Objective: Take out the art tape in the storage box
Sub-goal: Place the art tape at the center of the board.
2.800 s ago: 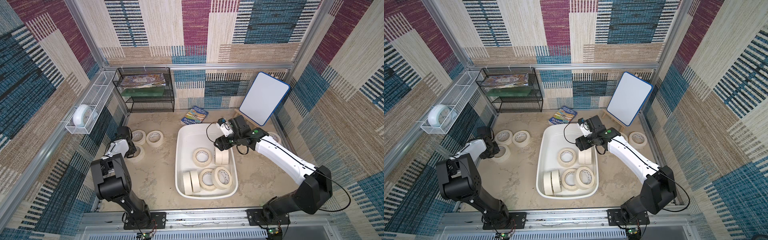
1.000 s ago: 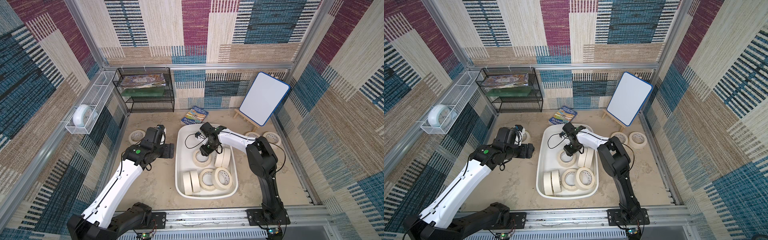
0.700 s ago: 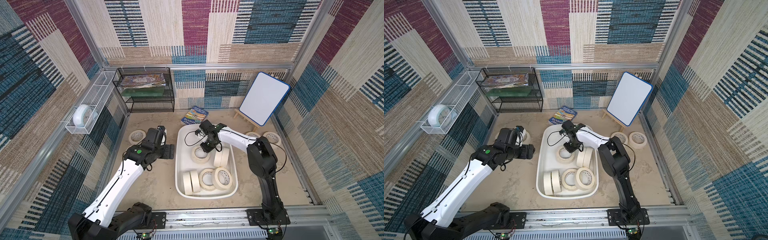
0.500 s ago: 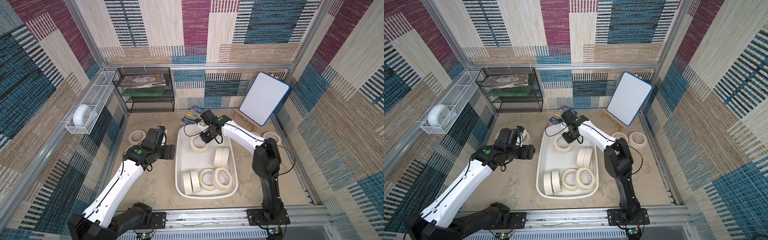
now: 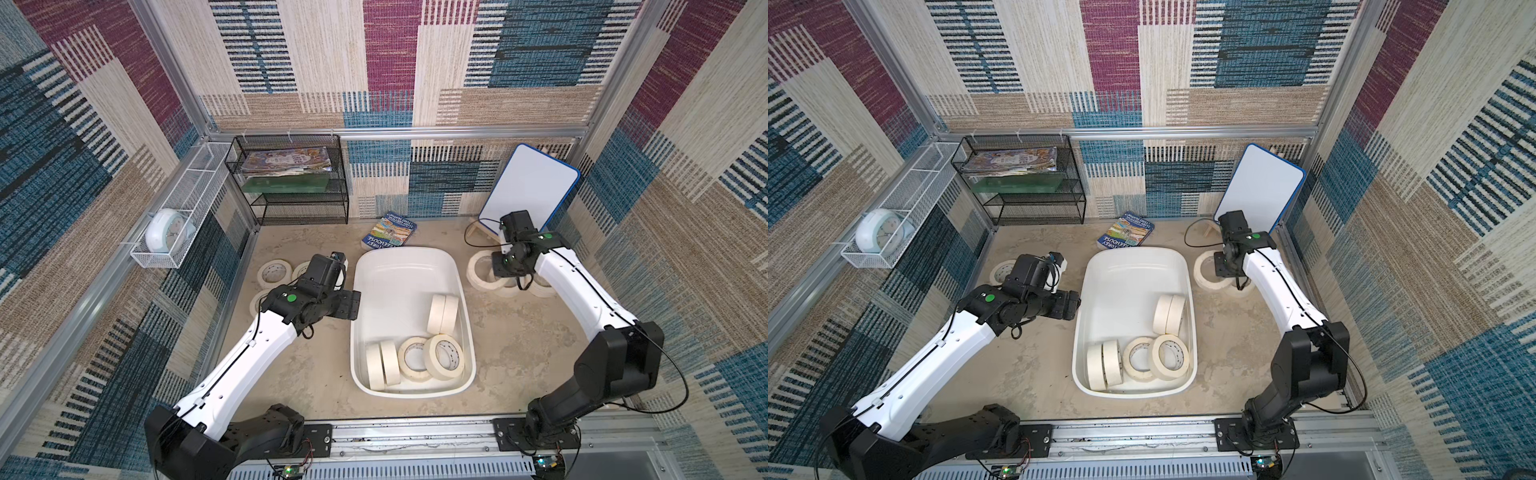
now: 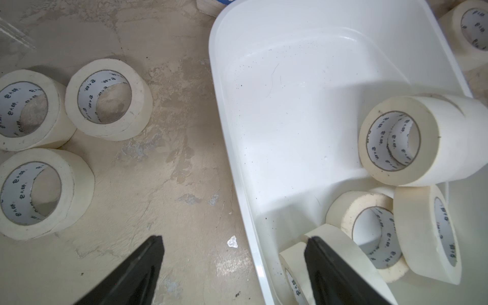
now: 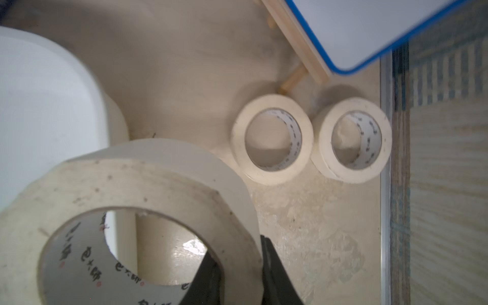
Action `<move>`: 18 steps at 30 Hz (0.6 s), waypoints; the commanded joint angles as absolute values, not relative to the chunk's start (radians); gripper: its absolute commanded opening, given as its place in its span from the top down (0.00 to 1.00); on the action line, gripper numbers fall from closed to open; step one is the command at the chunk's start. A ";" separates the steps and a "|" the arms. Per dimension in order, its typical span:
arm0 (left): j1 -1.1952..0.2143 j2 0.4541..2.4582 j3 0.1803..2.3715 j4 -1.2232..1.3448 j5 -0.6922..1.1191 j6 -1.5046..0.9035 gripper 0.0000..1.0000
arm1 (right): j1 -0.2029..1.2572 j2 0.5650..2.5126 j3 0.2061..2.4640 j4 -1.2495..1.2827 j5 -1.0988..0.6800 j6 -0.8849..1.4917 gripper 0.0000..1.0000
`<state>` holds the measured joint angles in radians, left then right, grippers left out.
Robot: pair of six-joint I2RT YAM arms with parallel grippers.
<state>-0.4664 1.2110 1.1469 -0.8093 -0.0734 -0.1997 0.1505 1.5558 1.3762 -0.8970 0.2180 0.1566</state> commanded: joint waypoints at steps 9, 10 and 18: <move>-0.525 1.312 1.208 -0.795 -0.044 -0.133 0.10 | -0.019 1.565 1.068 -0.749 0.115 0.308 1.00; -0.530 1.301 1.207 -0.797 -0.041 -0.133 0.11 | -0.032 1.578 1.059 -0.733 0.116 0.308 1.00; -0.622 1.248 1.228 -0.924 -0.090 -0.132 0.12 | -0.107 1.658 1.017 -0.610 0.130 0.299 1.00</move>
